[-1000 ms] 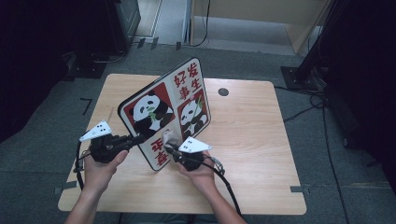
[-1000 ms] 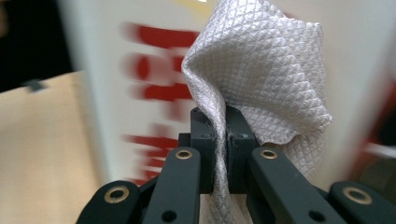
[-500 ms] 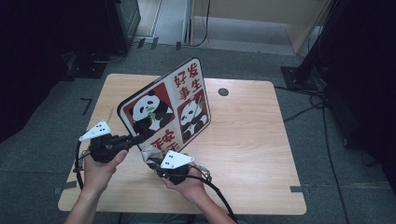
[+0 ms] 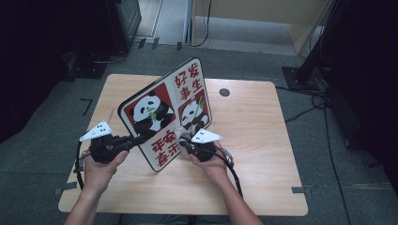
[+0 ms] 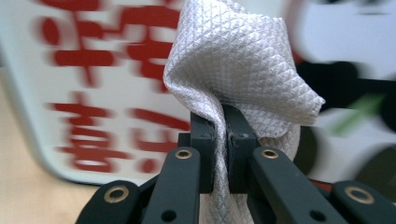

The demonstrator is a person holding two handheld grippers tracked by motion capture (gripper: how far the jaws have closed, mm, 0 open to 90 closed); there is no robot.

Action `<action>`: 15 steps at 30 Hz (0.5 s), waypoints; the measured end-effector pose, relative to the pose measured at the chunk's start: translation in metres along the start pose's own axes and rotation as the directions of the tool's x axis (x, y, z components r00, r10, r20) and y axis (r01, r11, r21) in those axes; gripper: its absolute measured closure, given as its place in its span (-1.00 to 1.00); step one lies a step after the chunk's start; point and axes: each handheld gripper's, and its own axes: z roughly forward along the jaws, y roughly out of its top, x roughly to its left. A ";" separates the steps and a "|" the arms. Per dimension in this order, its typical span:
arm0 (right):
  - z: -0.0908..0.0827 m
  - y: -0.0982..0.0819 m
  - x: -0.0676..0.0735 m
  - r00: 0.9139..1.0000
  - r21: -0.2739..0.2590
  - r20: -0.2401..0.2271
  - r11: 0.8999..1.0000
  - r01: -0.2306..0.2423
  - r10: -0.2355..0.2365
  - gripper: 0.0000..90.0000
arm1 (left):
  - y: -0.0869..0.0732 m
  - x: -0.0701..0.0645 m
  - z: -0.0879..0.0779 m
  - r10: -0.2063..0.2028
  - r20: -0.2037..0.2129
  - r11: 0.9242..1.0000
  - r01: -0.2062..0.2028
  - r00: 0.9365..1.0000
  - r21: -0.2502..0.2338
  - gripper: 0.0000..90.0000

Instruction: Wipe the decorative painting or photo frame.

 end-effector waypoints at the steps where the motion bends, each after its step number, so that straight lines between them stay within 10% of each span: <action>1: -0.001 0.001 -0.007 1.000 0.003 0.021 1.000 -0.001 0.001 0.88 | 0.000 0.000 0.000 0.000 -0.001 1.000 0.000 1.000 0.000 0.77; 15: -0.010 0.004 -0.070 0.982 -0.008 0.160 0.995 -0.103 0.103 0.88 | 0.000 0.000 0.000 0.003 -0.001 1.000 -0.003 1.000 0.002 0.77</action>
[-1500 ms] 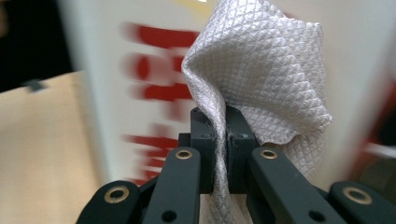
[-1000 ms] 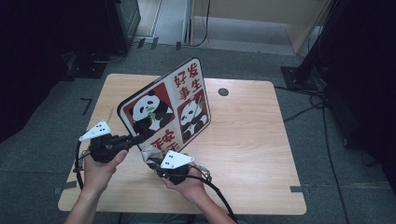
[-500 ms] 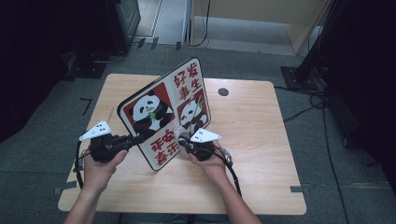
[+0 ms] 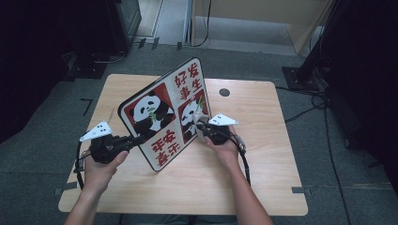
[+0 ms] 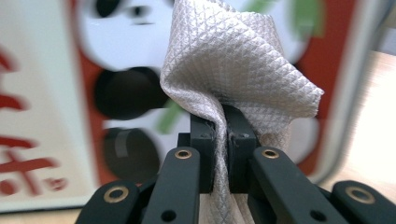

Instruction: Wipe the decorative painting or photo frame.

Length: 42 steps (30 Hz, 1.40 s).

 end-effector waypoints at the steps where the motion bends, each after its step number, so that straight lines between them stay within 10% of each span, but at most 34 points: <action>1: 0.001 0.001 -0.009 1.000 0.003 0.024 1.000 -0.014 0.013 0.88 | 0.000 0.000 0.000 0.001 0.000 1.000 -0.001 1.000 0.000 0.77; 18: 0.000 -0.009 -0.045 0.957 0.016 0.239 0.985 -0.174 0.165 0.88 | 0.000 0.003 -0.002 0.005 0.015 1.000 -0.005 1.000 -0.003 0.77; 26: 0.001 -0.006 -0.048 0.963 -0.002 0.199 0.983 -0.186 0.182 0.88 | -0.001 0.004 -0.002 0.013 0.022 1.000 -0.013 1.000 -0.004 0.77; 42: 0.011 -0.016 -0.051 0.943 0.142 0.309 0.974 -0.177 0.126 0.76 | -0.001 0.005 -0.004 0.023 0.037 1.000 -0.023 0.999 0.000 0.78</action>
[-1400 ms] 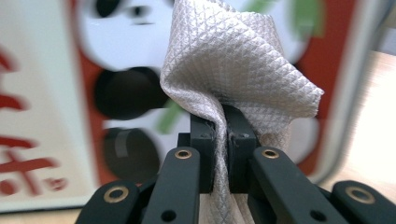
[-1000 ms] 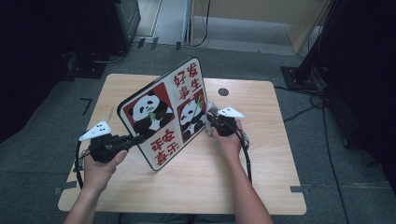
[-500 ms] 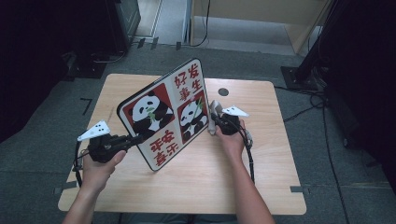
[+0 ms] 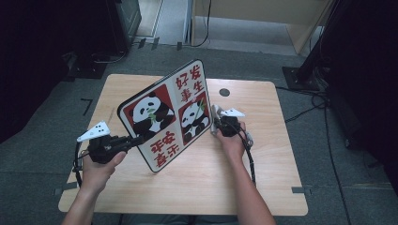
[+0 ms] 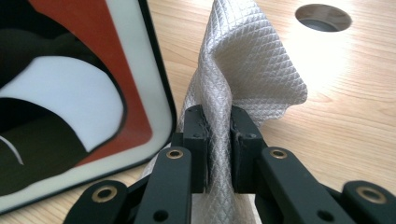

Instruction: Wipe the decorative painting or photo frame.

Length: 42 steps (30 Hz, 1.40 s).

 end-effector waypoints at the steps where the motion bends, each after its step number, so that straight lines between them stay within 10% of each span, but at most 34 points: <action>1: -0.001 -0.001 -0.001 1.000 -0.003 0.006 1.000 -0.009 0.009 0.77 | 0.000 0.000 0.000 0.001 0.003 1.000 -0.001 1.000 -0.001 0.77; 13: -0.022 0.004 -0.003 0.982 0.014 -0.089 0.986 -0.164 0.164 0.90 | -0.001 0.001 -0.001 0.012 0.030 1.000 -0.012 0.999 -0.001 0.77; 22: -0.046 0.016 -0.001 0.972 -0.090 -0.131 0.974 -0.209 0.196 0.90 | -0.001 0.002 -0.001 0.018 0.052 1.000 -0.019 0.999 0.003 0.77; 32: -0.048 -0.005 -0.017 0.980 -0.019 0.109 0.986 -0.164 0.165 0.41 | -0.002 0.003 -0.001 0.016 0.054 1.000 -0.015 0.998 -0.002 0.77; 37: -0.057 -0.002 -0.019 0.967 -0.058 0.232 0.994 -0.094 0.105 0.18 | -0.002 0.005 -0.001 0.017 0.056 1.000 -0.017 0.998 -0.006 0.77; 42: -0.069 0.004 -0.018 0.980 -0.141 0.180 0.988 -0.060 0.085 0.60 | -0.002 0.004 -0.001 0.016 0.053 1.000 -0.016 0.998 -0.007 0.77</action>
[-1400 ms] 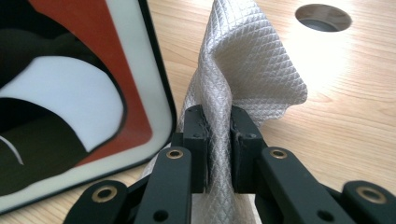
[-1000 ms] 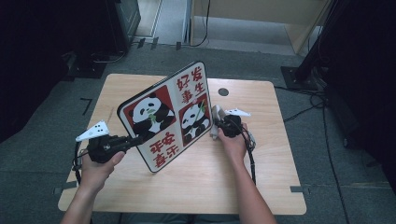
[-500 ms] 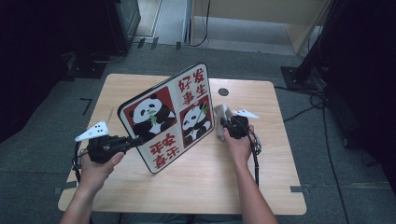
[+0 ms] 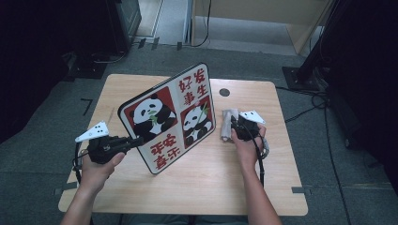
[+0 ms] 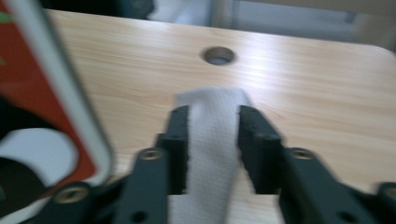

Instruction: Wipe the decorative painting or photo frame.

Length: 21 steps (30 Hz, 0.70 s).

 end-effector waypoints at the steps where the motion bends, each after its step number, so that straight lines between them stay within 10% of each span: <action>1: 0.000 0.001 0.001 0.999 0.006 -0.050 1.000 0.011 -0.010 0.65 | 0.000 0.000 0.000 0.001 -0.003 1.000 -0.001 1.000 -0.001 0.77; 4: 0.007 0.002 0.005 0.992 0.040 -0.112 0.997 0.060 -0.055 0.61 | 0.000 0.000 0.000 0.000 -0.004 1.000 0.000 1.000 -0.001 0.77; 13: 0.038 -0.015 -0.007 0.997 0.229 -0.040 0.971 0.071 -0.063 0.07 | 0.000 0.000 0.000 0.002 -0.004 1.000 -0.002 1.000 0.000 0.77; 21: 0.041 -0.022 -0.010 0.999 0.218 -0.036 0.976 0.020 -0.013 0.20 | 0.000 -0.001 0.000 0.003 -0.006 1.000 -0.003 1.000 0.000 0.77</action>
